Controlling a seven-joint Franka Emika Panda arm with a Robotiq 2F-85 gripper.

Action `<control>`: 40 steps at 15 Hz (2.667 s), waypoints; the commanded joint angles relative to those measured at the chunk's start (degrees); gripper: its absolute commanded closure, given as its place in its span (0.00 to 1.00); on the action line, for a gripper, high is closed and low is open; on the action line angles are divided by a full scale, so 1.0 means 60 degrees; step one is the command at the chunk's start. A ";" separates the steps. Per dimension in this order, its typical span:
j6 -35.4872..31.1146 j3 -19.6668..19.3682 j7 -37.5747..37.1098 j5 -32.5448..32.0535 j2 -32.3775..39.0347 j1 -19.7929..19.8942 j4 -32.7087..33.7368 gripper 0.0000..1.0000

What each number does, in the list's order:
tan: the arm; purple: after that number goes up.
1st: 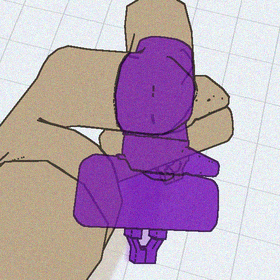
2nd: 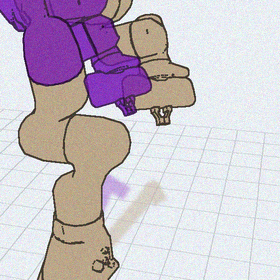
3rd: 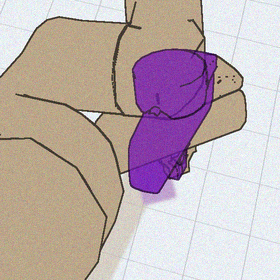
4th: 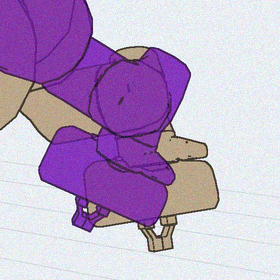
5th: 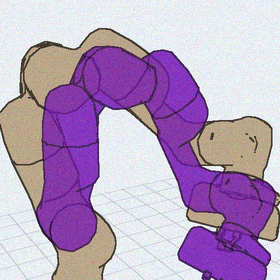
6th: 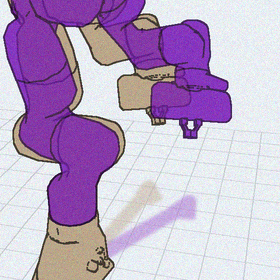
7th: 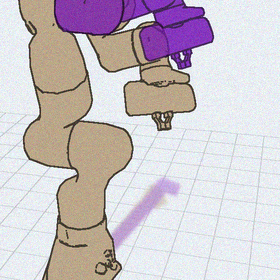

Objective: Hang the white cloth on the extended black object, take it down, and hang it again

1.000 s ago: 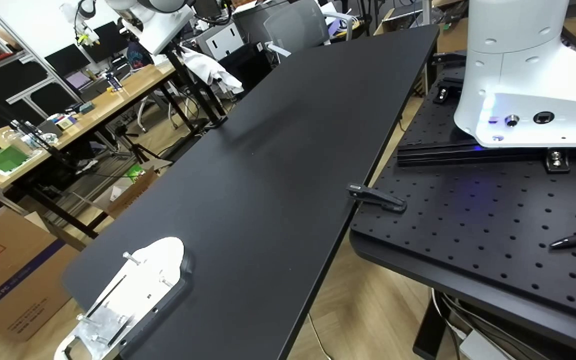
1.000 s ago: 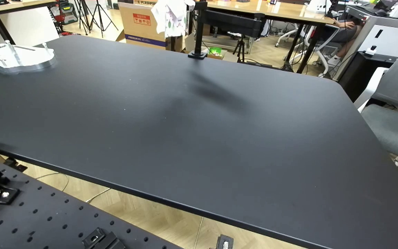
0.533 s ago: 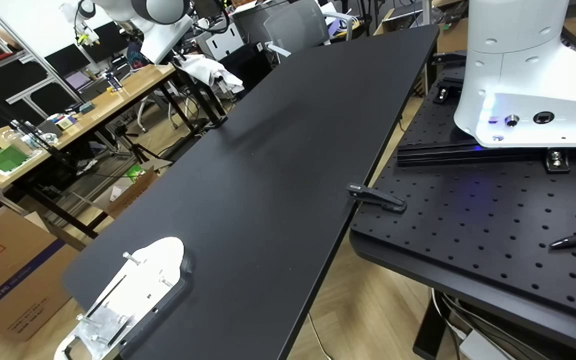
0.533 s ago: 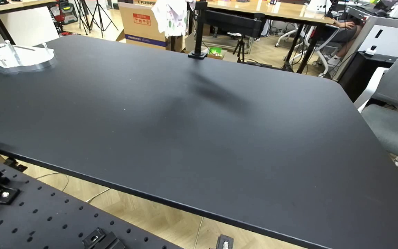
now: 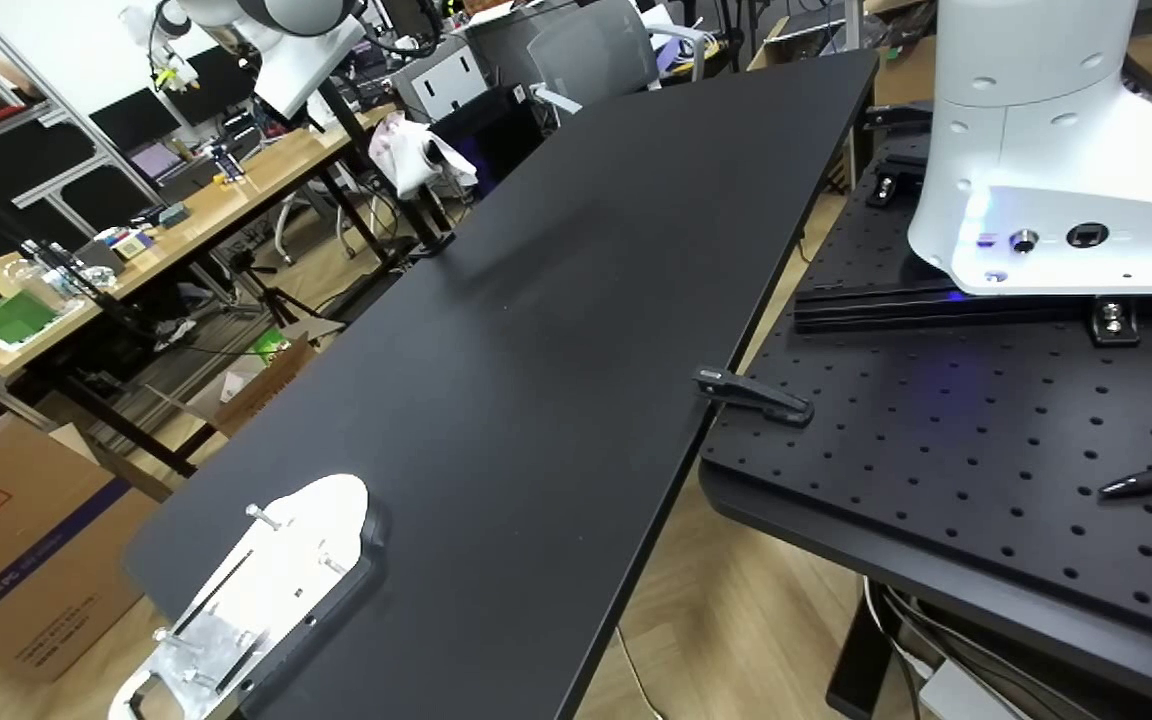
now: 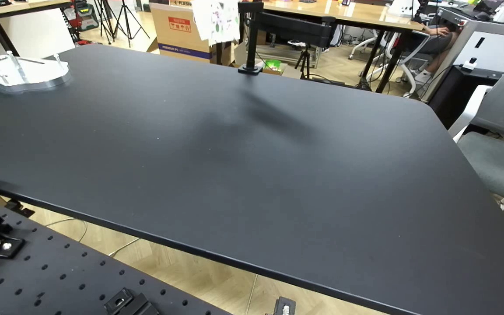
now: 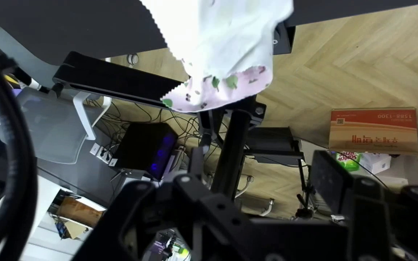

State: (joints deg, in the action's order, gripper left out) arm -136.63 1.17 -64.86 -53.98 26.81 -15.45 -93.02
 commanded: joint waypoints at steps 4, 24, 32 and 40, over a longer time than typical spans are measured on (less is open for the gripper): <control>0.0303 0.0237 0.0395 0.0414 -0.0679 -0.0153 -0.0260 0.00; -0.3550 0.0653 0.7026 0.7482 -0.1209 0.1755 -0.2378 0.00; -0.2983 -0.0877 0.6815 0.7355 -0.1248 0.0916 -0.2516 0.00; -0.2415 -0.0594 0.7115 0.8085 -0.1017 0.1071 -0.2534 0.25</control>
State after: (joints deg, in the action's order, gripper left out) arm -152.31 -2.66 -22.31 -6.87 21.20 -9.08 -107.74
